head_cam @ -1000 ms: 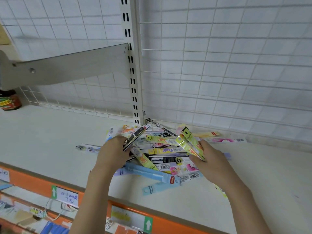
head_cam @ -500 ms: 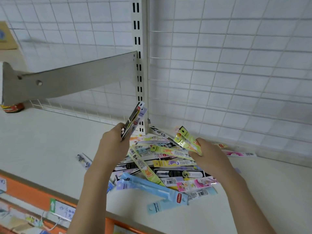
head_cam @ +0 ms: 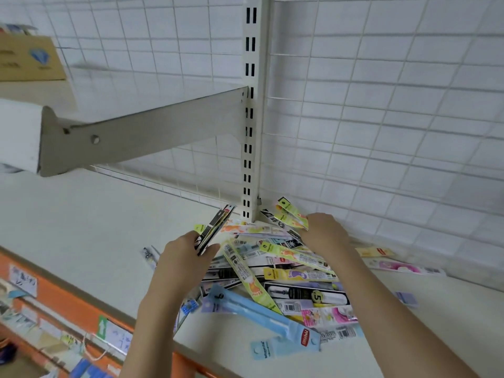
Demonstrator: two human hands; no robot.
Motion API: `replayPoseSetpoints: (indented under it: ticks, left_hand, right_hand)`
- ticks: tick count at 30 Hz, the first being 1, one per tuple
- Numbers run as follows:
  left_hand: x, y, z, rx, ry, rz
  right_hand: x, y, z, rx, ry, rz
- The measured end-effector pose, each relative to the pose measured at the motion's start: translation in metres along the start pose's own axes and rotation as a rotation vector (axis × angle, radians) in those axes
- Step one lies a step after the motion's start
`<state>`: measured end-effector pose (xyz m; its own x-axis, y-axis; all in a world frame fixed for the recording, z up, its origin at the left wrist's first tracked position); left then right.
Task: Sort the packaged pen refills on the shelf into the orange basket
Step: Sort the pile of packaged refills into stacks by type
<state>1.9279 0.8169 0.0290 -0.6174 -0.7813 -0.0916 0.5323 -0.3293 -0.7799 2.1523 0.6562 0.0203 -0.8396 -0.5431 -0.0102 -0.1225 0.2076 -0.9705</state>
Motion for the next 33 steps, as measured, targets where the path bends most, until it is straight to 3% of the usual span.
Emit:
replayPoseSetpoints:
  ticks: [6, 13, 24, 33]
  left_hand:
    - [0.001, 0.007, -0.002, 0.004, -0.016, -0.028]
    - [0.003, 0.016, 0.003, -0.009, 0.010, -0.043]
    - [0.021, 0.064, 0.035, -0.217, 0.300, -0.347]
    - [0.015, 0.055, 0.049, -0.246, 0.372, -0.180]
  right_hand:
    - [-0.011, 0.020, -0.003, 0.061, -0.036, -0.096]
    - [0.003, 0.002, 0.000, 0.016, -0.036, -0.016]
    - [0.062, -0.033, 0.037, -0.089, 0.043, 0.010]
    - [0.080, -0.036, 0.051, -0.181, 0.061, 0.090]
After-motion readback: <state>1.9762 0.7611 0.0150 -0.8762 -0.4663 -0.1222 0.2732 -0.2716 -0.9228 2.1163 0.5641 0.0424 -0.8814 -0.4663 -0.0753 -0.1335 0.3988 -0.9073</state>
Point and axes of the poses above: each hand's wrist, its own x-axis away from the middle knuckle, its own y-axis out of the palm, z = x × y, the point moved 7 cm from there along -x, towards the middle knuckle, and after that the axes turned 1 degree about -z, right-handed, at the moved point
